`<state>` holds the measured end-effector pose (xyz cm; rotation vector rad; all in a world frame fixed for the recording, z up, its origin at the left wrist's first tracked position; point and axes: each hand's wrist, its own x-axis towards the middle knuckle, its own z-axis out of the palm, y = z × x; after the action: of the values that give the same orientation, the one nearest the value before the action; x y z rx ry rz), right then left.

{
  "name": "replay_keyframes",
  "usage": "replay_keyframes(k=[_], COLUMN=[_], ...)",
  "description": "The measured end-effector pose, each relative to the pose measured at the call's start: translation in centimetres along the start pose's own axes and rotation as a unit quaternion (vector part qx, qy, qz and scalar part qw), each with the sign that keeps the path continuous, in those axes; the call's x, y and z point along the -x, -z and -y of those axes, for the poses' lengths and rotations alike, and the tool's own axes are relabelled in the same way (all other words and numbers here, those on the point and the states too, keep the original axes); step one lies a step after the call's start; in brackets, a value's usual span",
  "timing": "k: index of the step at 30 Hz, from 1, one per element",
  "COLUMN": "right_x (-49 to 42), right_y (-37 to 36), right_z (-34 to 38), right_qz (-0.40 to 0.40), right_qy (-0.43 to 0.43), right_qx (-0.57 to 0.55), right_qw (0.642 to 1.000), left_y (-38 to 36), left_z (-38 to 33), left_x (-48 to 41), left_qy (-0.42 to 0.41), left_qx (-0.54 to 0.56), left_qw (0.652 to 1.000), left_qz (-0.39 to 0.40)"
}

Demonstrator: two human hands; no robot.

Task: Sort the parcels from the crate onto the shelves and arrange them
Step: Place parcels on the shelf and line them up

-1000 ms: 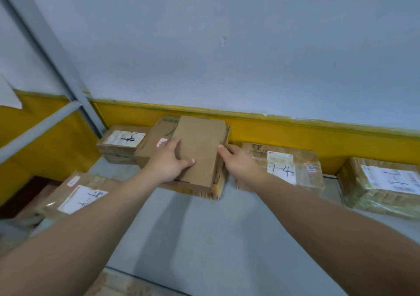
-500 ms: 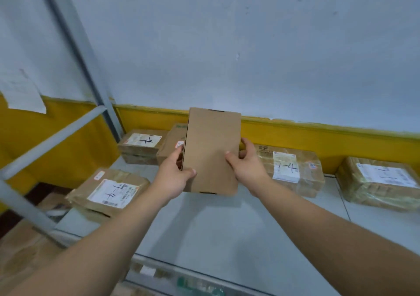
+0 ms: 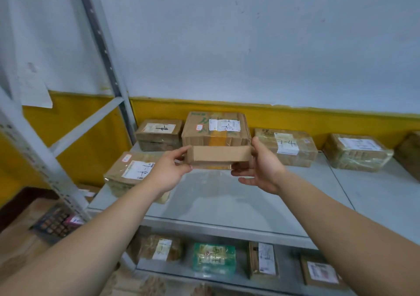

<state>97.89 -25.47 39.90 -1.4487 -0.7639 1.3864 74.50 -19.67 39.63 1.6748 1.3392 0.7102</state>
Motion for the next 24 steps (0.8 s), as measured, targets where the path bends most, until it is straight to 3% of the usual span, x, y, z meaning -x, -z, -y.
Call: replay_keyframes(k=[4,6,10,15,21,24], right_x=[2.2,2.8,3.2,2.2,-1.3,-3.1], right_y=[-1.3,-1.8,-2.5,-2.3,-0.7,0.4], right_z=[-1.1,-1.7,-2.9,-4.6,-7.4,-9.1], right_qz=[-0.038,-0.041,-0.046,-0.072,-0.069,-0.067], right_qy=[0.027,0.04,0.042,0.063,0.03,0.007], right_qx=[0.082,0.098,0.141,0.162,0.19,0.185], right_qw=[0.996,0.994,0.988,0.982,0.979,0.98], left_y=[0.4,0.3,-0.4,-1.9,-3.5,-3.5], left_z=[-0.2,0.3,1.4,3.0,4.6,6.0], left_x=[1.9,2.1,2.7,2.5,0.4,-1.4], left_qy=[0.051,0.044,0.001,0.031,0.072,0.111], left_qx=[0.168,0.178,0.138,0.107,-0.042,-0.157], left_qw=[0.984,0.983,0.99,0.993,0.993,0.98], left_qz=[0.024,0.017,0.032,0.043,0.08,0.057])
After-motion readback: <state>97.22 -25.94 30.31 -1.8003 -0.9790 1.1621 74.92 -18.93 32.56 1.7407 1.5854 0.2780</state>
